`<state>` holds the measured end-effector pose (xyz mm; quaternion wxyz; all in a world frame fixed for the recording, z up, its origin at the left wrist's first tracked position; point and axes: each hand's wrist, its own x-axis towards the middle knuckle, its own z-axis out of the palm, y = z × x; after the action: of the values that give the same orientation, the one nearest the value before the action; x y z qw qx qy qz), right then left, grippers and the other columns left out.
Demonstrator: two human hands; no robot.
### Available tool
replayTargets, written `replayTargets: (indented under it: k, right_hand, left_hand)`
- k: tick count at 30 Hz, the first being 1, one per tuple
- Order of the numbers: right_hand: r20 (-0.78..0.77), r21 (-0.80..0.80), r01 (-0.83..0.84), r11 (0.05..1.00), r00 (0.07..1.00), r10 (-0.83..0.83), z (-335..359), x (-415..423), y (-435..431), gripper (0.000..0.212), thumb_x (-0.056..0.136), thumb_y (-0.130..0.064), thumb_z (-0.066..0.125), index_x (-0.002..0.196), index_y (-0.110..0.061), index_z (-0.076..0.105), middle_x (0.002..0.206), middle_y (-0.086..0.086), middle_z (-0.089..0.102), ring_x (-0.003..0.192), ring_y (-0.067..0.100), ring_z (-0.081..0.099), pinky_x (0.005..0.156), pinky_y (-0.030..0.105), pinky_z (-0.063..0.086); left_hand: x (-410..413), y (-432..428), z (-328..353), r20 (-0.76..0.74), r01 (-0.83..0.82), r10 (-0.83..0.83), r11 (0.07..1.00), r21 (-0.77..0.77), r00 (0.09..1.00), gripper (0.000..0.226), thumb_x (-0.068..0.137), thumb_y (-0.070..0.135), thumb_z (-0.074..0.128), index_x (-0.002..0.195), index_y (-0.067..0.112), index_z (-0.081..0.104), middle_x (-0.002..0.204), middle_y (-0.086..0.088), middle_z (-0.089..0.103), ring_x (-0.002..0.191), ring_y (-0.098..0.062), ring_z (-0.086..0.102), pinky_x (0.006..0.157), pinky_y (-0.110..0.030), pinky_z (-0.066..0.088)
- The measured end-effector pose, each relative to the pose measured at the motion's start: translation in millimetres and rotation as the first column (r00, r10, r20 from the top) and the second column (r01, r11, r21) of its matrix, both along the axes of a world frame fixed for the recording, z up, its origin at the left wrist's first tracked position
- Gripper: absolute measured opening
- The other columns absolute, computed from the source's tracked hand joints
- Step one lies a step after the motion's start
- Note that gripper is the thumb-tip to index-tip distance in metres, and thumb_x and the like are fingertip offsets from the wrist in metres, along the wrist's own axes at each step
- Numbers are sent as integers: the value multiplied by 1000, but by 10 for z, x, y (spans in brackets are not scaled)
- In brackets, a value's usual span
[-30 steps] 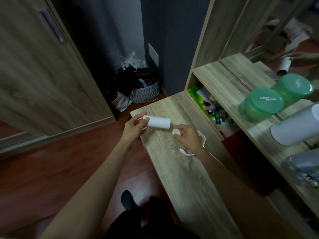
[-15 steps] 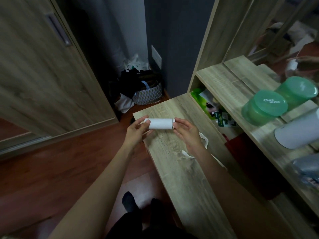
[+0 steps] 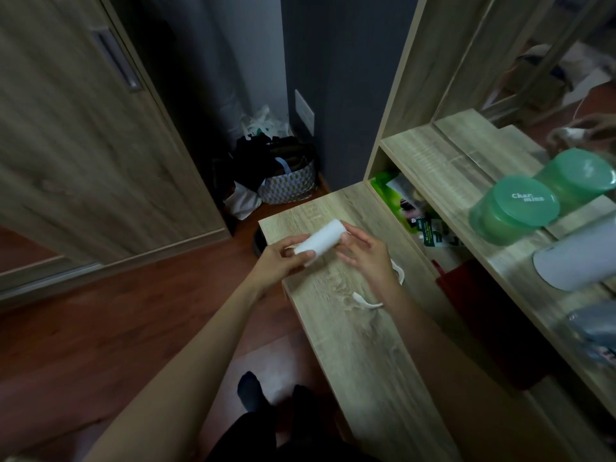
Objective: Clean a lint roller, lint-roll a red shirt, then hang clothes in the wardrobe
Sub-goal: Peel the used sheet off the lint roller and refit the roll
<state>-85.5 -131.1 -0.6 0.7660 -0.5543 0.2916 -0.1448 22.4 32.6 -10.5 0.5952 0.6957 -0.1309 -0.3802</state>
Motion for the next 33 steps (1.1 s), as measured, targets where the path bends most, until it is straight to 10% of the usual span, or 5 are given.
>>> replayTargets:
  k: [9, 13, 18, 23, 33]
  right_hand:
    - [-88, -139, -126, 982, 989, 115, 110, -9, -156, 26, 87, -12, 66, 111, -8, 57, 106, 14, 67, 96, 21, 66, 73, 24, 58]
    - [-231, -400, -110, 910, 973, 16, 8, -186, -216, 25, 87, -22, 67, 110, -14, 59, 105, 3, 66, 92, 14, 63, 72, 21, 53]
    - [-395, -805, -145, 576, 855, -337, -357, -670, -330, 34, 88, -26, 61, 115, -6, 60, 115, 16, 58, 105, 30, 54, 89, 41, 45]
    - [-529, -750, -200, 630, 754, -390, -563, -861, -326, 35, 93, -38, 49, 98, -5, 59, 94, 15, 63, 88, 31, 60, 74, 39, 49]
    - [-592, -656, -182, 732, 726, -350, -492, -635, -298, 29, 96, -28, 41, 104, -4, 57, 96, 18, 66, 89, 36, 63, 76, 44, 52]
  left_hand:
    - [-98, -213, 157, 311, 409, -467, 881, 237, 828, 107, 81, 18, 76, 150, 45, -1, 113, -2, 53, 88, -18, 62, 75, -24, 54]
    - [-134, -237, 125, 317, 445, -499, 865, 231, 806, 99, 81, 16, 75, 149, 42, 7, 122, -9, 48, 100, -26, 58, 77, -38, 58]
    - [-211, -271, 34, 233, 358, -394, 915, 184, 889, 89, 83, 9, 73, 146, 33, 16, 107, -7, 51, 90, -17, 57, 62, -33, 58]
    - [-285, -311, -47, 100, 260, -275, 955, 146, 956, 82, 83, 11, 73, 141, 42, 22, 112, -15, 50, 92, -27, 59, 72, -55, 58]
    - [-288, -276, 18, -157, 78, -69, 996, 52, 985, 78, 86, 11, 70, 139, 44, 23, 111, -19, 61, 86, -32, 70, 73, -47, 60]
